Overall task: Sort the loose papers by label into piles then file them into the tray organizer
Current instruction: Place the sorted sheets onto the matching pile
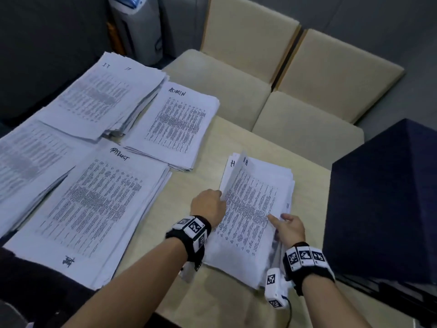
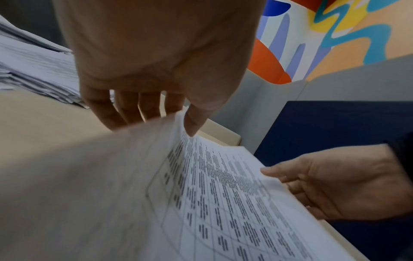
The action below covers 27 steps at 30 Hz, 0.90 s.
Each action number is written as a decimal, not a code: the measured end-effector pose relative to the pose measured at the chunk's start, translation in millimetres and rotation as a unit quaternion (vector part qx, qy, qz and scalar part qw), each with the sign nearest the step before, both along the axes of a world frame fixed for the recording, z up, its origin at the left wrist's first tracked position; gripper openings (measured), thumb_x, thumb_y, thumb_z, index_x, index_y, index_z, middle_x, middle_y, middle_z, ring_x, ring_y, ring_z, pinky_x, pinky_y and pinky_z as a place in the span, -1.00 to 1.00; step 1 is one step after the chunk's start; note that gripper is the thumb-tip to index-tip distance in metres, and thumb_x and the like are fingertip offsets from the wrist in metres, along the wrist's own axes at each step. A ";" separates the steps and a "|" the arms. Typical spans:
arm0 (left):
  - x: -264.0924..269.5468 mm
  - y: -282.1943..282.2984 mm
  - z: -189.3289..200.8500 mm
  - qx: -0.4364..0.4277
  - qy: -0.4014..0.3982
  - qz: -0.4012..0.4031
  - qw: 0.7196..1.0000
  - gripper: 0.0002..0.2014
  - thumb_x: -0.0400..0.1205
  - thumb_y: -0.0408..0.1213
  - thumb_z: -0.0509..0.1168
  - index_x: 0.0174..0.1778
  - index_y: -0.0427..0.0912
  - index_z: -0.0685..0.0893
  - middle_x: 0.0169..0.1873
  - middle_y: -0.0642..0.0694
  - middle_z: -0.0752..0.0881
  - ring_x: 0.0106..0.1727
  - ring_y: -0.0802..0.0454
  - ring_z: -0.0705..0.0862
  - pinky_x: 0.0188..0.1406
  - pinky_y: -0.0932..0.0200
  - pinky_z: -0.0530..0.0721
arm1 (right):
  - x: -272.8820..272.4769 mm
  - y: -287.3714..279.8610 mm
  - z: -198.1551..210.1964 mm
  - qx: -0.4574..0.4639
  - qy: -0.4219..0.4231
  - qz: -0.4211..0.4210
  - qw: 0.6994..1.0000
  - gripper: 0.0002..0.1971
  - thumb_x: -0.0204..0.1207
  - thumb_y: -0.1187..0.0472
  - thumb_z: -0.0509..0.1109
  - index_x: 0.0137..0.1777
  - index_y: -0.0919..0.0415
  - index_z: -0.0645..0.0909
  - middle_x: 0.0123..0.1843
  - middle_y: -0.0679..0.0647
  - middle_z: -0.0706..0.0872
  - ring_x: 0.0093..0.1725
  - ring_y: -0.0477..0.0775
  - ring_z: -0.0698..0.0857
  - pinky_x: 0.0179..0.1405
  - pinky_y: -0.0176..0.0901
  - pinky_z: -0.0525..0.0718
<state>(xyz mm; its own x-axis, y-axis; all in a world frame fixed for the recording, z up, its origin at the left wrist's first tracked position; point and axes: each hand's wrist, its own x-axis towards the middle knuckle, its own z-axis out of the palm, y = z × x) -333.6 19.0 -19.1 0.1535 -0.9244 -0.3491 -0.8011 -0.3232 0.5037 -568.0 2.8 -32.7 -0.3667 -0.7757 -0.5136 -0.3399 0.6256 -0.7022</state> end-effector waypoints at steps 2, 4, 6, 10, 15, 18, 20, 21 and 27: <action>-4.7 0.8 -2.1 -0.002 0.002 0.024 1.000 -0.61 0.73 0.00 0.15 -0.14 -0.25 0.69 -0.20 -0.18 0.72 -0.15 -0.20 0.73 -0.14 -0.02 0.72 | -6.9 1.0 1.5 -0.018 -0.001 0.011 1.000 -0.70 0.45 0.31 0.64 0.08 0.12 0.62 0.01 0.15 0.76 0.03 0.21 0.76 0.22 0.09 0.74; -5.4 -1.2 -8.6 -0.009 -0.028 0.049 0.998 -0.56 0.74 0.09 0.12 0.05 -0.25 0.68 -0.03 -0.20 0.70 -0.01 -0.21 0.70 0.02 -0.10 0.70 | -18.7 6.1 4.5 -0.027 -0.010 0.020 0.999 -0.80 0.52 0.42 0.54 -0.09 0.10 0.67 -0.07 0.15 0.78 -0.07 0.18 0.75 0.13 0.04 0.73; -5.8 -3.7 -12.5 -0.002 -0.051 0.066 0.996 -0.56 0.74 0.07 0.15 0.24 -0.27 0.57 0.14 -0.21 0.62 0.13 -0.23 0.66 0.14 -0.12 0.65 | -34.5 14.9 9.3 -0.028 -0.026 -0.010 0.999 -0.78 0.52 0.52 0.45 -0.16 0.16 0.71 -0.11 0.16 0.79 -0.11 0.16 0.72 -0.05 -0.11 0.69; -4.2 -14.0 -13.0 0.044 -0.054 0.072 0.995 -0.64 0.70 0.01 0.28 0.17 -0.24 0.59 0.11 -0.19 0.66 0.11 -0.20 0.67 0.01 -0.01 0.63 | -55.6 33.1 13.9 -0.015 -0.029 -0.063 0.997 -0.80 0.46 0.60 0.36 -0.24 0.31 0.60 -0.24 0.17 0.64 -0.16 0.13 0.55 -0.30 -0.16 0.44; -0.3 -16.5 -3.3 0.029 -0.122 -0.012 0.992 -0.82 0.71 -0.18 0.22 -0.04 -0.15 0.70 -0.11 -0.11 0.77 -0.11 -0.16 0.74 -0.10 0.06 0.74 | -56.5 36.6 20.5 -0.015 -0.082 -0.090 0.992 -0.73 0.48 0.61 0.30 -0.34 0.28 0.53 -0.32 0.13 0.59 -0.28 0.11 0.53 -0.31 -0.11 0.43; 4.8 -16.8 10.1 0.013 -0.229 -0.122 0.966 -0.80 0.69 -0.24 0.18 -0.05 -0.13 0.71 -0.16 -0.11 0.75 -0.14 -0.15 0.74 -0.23 0.11 0.62 | -51.0 33.4 24.7 -0.012 -0.149 -0.113 0.982 -0.79 0.51 0.62 0.29 -0.22 0.35 0.61 -0.27 0.17 0.70 -0.22 0.17 0.64 -0.28 -0.11 0.57; 8.1 -16.4 17.3 -0.029 -0.251 -0.186 0.949 -0.76 0.70 -0.23 0.14 -0.19 -0.12 0.67 -0.30 -0.08 0.68 -0.29 -0.13 0.66 -0.34 0.14 0.49 | -46.3 30.1 27.6 -0.013 -0.154 -0.116 0.981 -0.80 0.49 0.63 0.29 -0.23 0.37 0.62 -0.38 0.11 0.70 -0.29 0.14 0.60 -0.37 -0.16 0.57; 8.9 -15.4 20.0 -0.050 -0.249 -0.207 0.945 -0.72 0.72 -0.19 0.11 -0.27 -0.11 0.61 -0.35 -0.07 0.66 -0.34 -0.12 0.63 -0.37 0.14 0.46 | -44.2 28.5 28.5 -0.011 -0.157 -0.123 0.980 -0.79 0.47 0.63 0.28 -0.25 0.37 0.61 -0.44 0.07 0.68 -0.33 0.11 0.57 -0.39 -0.15 0.53; 9.0 -3.3 20.1 -0.123 -0.144 -0.188 0.964 -0.88 0.69 -0.40 0.22 -0.11 -0.15 0.62 -0.29 -0.09 0.68 -0.34 -0.10 0.57 -0.38 0.07 0.43 | -36.5 22.8 20.8 -0.014 -0.202 -0.155 0.967 -0.75 0.25 0.54 0.36 -0.08 0.39 0.70 -0.04 0.22 0.78 -0.05 0.23 0.69 -0.06 0.01 0.63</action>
